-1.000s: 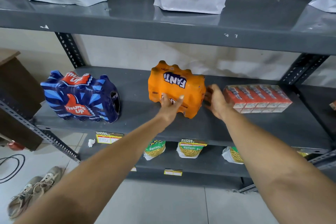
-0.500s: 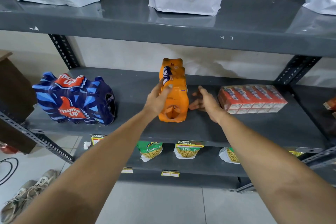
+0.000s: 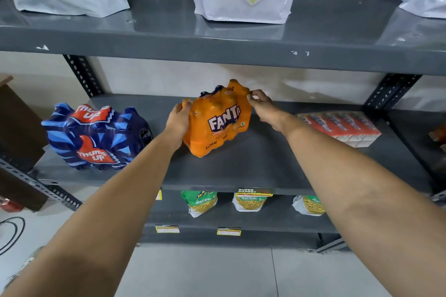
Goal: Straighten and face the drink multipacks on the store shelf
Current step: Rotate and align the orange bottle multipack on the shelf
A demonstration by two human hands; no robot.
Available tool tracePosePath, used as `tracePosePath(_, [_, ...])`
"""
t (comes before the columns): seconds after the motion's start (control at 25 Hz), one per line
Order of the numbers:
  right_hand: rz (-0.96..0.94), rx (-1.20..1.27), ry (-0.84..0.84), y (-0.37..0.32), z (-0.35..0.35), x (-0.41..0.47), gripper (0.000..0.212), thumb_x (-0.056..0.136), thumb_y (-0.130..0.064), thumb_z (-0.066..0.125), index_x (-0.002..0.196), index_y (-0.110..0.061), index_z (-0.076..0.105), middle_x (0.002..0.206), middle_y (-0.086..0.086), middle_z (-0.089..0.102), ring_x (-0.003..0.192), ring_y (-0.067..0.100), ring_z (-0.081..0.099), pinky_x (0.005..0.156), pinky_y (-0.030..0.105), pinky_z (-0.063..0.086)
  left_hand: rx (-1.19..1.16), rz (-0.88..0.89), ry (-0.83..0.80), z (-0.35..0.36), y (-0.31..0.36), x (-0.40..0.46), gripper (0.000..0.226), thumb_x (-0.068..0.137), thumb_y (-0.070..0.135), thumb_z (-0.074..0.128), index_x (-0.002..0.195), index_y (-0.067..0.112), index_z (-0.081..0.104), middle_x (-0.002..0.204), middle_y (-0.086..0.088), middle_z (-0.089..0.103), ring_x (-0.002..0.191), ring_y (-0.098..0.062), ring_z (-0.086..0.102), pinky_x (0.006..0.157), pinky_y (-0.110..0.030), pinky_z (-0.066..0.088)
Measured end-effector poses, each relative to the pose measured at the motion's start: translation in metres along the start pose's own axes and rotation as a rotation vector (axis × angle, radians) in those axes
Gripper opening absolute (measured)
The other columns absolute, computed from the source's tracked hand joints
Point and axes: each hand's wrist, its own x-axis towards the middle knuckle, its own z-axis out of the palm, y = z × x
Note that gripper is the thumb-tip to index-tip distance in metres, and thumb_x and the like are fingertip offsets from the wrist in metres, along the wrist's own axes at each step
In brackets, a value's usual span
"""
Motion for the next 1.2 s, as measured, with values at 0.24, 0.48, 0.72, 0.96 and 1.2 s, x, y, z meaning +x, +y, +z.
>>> tracePosePath(0.24, [0.043, 0.082, 0.115, 0.003, 0.005, -0.025, 0.045, 0.098, -0.059, 0.045, 0.12, -0.02, 0.044, 0.131, 0.004, 0.057, 0.12, 0.025, 0.055, 0.095, 0.041, 0.041, -0.016, -0.115, -0.165, 0.002, 0.016, -0.007, 0.058, 0.102, 0.056, 0.027, 0.152, 0.027, 0.026, 0.148, -0.011, 0.049, 0.129, -0.038, 0.052, 0.096, -0.056, 0.043])
tracePosePath(0.48, [0.077, -0.084, 0.319, 0.023, -0.001, -0.079, 0.082, 0.093, -0.066, 0.047, 0.155, -0.017, 0.029, 0.153, 0.014, 0.046, 0.139, 0.036, 0.044, 0.11, 0.045, 0.037, 0.198, -0.095, -0.266, 0.008, 0.015, -0.022, 0.061, 0.1, 0.061, 0.021, 0.151, 0.028, 0.026, 0.142, -0.015, 0.052, 0.124, -0.038, 0.055, 0.103, -0.055, 0.042])
tracePosePath(0.72, [0.033, -0.142, 0.415, 0.036, 0.004, -0.123, 0.072, 0.094, -0.062, 0.05, 0.148, -0.015, 0.042, 0.147, 0.013, 0.052, 0.132, 0.033, 0.051, 0.104, 0.043, 0.041, 0.219, -0.077, -0.373, 0.007, 0.013, -0.037, 0.063, 0.1, 0.061, 0.023, 0.154, 0.029, 0.021, 0.144, -0.016, 0.05, 0.126, -0.038, 0.053, 0.102, -0.052, 0.042])
tracePosePath(0.96, [-0.04, -0.194, 0.377, 0.037, 0.0, -0.131, 0.072, 0.092, -0.061, 0.054, 0.149, -0.019, 0.038, 0.134, 0.011, 0.059, 0.112, 0.027, 0.062, 0.093, 0.038, 0.048, 0.281, -0.078, -0.349, 0.004, 0.012, -0.03, 0.062, 0.101, 0.058, 0.026, 0.156, 0.034, 0.014, 0.15, -0.014, 0.045, 0.13, -0.039, 0.051, 0.107, -0.057, 0.041])
tracePosePath(1.2, [-0.061, -0.322, 0.23, 0.075, -0.065, -0.105, 0.071, 0.09, -0.071, 0.043, 0.141, -0.022, 0.049, 0.127, 0.01, 0.065, 0.116, 0.027, 0.061, 0.101, 0.043, 0.048, 0.805, 0.477, 0.097, 0.032, 0.013, -0.038, 0.054, 0.099, 0.018, 0.04, 0.153, 0.022, 0.032, 0.139, -0.022, 0.055, 0.122, -0.044, 0.056, 0.106, -0.061, 0.039])
